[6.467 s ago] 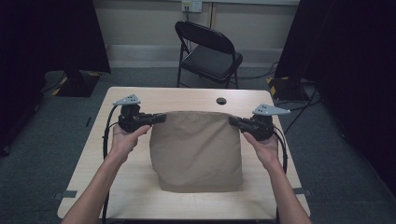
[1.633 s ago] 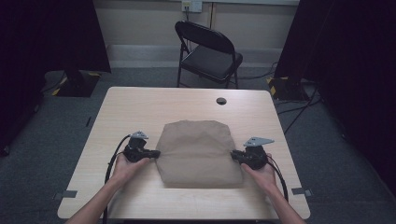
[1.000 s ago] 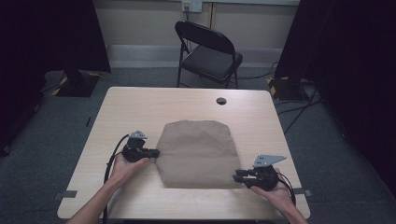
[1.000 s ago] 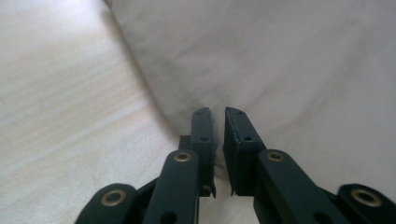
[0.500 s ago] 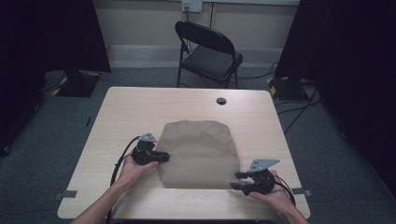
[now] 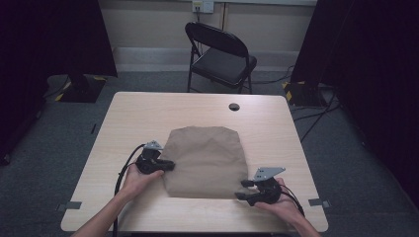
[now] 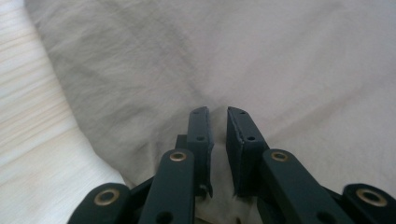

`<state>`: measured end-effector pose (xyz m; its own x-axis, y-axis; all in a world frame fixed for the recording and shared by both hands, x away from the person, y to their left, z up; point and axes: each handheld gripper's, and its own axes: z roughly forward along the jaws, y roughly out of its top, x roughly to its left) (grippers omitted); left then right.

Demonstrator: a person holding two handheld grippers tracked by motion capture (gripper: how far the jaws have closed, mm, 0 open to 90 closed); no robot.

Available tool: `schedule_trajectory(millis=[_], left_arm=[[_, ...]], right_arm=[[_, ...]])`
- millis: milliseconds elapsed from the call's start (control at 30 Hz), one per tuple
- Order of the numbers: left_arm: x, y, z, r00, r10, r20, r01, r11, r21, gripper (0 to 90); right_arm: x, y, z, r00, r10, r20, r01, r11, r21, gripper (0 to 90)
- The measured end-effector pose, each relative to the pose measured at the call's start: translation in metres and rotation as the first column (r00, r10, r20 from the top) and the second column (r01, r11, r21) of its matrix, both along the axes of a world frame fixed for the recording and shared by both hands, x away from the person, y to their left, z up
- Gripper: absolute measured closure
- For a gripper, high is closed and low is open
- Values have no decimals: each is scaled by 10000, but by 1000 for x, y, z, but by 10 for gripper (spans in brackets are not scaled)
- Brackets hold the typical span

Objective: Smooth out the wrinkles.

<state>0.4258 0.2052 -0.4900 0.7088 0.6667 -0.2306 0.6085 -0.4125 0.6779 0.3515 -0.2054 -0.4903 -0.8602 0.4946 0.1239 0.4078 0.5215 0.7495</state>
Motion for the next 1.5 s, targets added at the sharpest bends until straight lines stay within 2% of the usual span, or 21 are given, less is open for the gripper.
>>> schedule_trajectory(millis=[200, 367, 433, 533, 800, 867, 933, 967, 1000, 1067, 1167, 1300, 1333, 1467, 1500], left_arm=[[-3, 15, 1, 9999, 130, 5, -130, 9999, 86, 807], [-3, 17, 0, 9998, 176, -54, -176, 9998, 5, 813], [-2, 17, 0, 9998, 174, -36, -174, 9998, 43, 813], [-1, 16, 1, 9998, 191, -54, -191, 9998, 79, 814], [2, 19, -1, 9994, 304, -167, -308, 9993, -219, 827], [3, 19, -1, 9993, 338, -172, -342, 9992, -212, 827], [3, 19, -1, 9993, 325, -158, -328, 9992, -210, 826], [3, 19, -1, 9994, 316, -160, -319, 9993, -212, 826], [3, 20, -2, 9993, 329, -190, -334, 9991, -261, 826], [4, 20, -2, 9990, 366, -240, -374, 9988, -325, 826], [3, 20, -2, 9990, 379, -239, -387, 9987, -328, 825], [3, 20, -2, 9991, 367, -234, -375, 9988, -327, 823], [3, 20, -2, 9990, 372, -243, -380, 9987, -337, 822], [3, 20, -2, 9991, 341, -259, -350, 9987, -360, 821], [3, 20, -2, 9992, 321, -247, -329, 9988, -355, 821]], right_arm=[[0, 7, 2, 9997, -24, 258, 23, 10000, 66, 468], [-3, 8, 7, 9985, -158, 521, 148, 9997, 182, 442], [0, 13, 4, 9992, -111, 395, 111, 9999, 4, 424], [0, 17, 3, 9990, 21, 456, -20, 10000, -34, 420], [0, 19, -3, 9987, 213, 461, -191, 9987, -470, 399], [-1, 22, -5, 9975, 285, 649, -247, 9979, -592, 370], [-2, 23, -5, 9963, 354, 788, -303, 9974, -652, 370], [-4, 23, -6, 9937, 476, 1018, -397, 9962, -780, 372], [-4, 23, -6, 9937, 476, 1018, -397, 9962, -780, 372], [-6, 23, -8, 9885, 621, 1375, -500, 9947, -894, 383], [-5, 22, -8, 9890, 476, 1404, -360, 9958, -839, 452], [-5, 25, -5, 9890, 228, 1460, -64, 9937, -1119, 514], [-5, 25, -4, 9893, 133, 1450, 38, 9932, -1167, 555], [-5, 26, -3, 9899, 96, 1416, 82, 9922, -1242, 613], [-5, 27, -3, 9894, 117, 1445, 70, 9917, -1280, 653]])
